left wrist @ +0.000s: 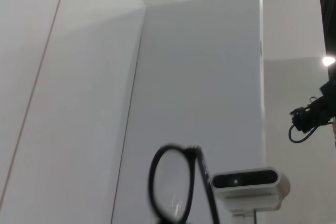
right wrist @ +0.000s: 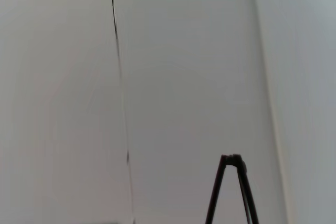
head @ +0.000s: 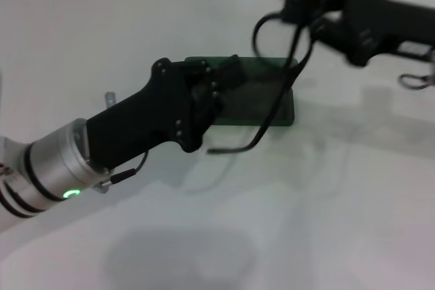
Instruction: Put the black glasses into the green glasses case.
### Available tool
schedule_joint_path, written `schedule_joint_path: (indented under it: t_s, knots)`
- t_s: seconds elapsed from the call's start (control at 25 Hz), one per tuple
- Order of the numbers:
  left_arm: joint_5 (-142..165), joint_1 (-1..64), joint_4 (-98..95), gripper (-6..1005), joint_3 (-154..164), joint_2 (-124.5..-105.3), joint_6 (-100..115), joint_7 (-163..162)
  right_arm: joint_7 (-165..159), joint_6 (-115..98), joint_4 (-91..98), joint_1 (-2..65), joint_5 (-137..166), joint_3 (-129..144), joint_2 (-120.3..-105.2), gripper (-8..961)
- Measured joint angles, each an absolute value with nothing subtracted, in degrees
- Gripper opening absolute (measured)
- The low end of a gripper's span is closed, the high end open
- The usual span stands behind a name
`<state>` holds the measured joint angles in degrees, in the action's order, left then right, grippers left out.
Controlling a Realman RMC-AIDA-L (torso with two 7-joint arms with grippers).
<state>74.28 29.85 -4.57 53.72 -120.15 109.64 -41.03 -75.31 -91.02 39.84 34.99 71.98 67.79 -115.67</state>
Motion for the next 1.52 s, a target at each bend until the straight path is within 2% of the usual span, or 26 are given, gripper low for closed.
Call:
schedule_joint_path:
  t_s: [0.16,0.36,0.72,1.12,1.52]
  knots:
    - [74.4,29.1,-6.1,42,53.8,-120.07,109.9,-41.4,-75.3,-97.0,39.6,33.5,68.7,61.0,-115.57,107]
    - [75.4,31.6,-6.2,42,58.2,-120.18,110.0,-41.5,-72.9,-99.4,37.8,33.6,62.0,59.7,-115.71,107]
    - [74.8,34.0,-6.0,41,61.4,-120.6,112.9,-41.2,-65.3,-92.2,29.1,39.4,61.9,64.8,-115.84,107]
    - [72.1,33.7,-5.6,42,60.9,-120.67,113.2,-41.8,-63.5,-83.0,29.3,41.1,61.9,79.1,-116.0,107]
    - [69.5,34.3,-5.5,41,61.4,-120.3,108.8,-47.3,-63.9,-81.5,28.9,42.6,63.5,81.7,-115.94,106]
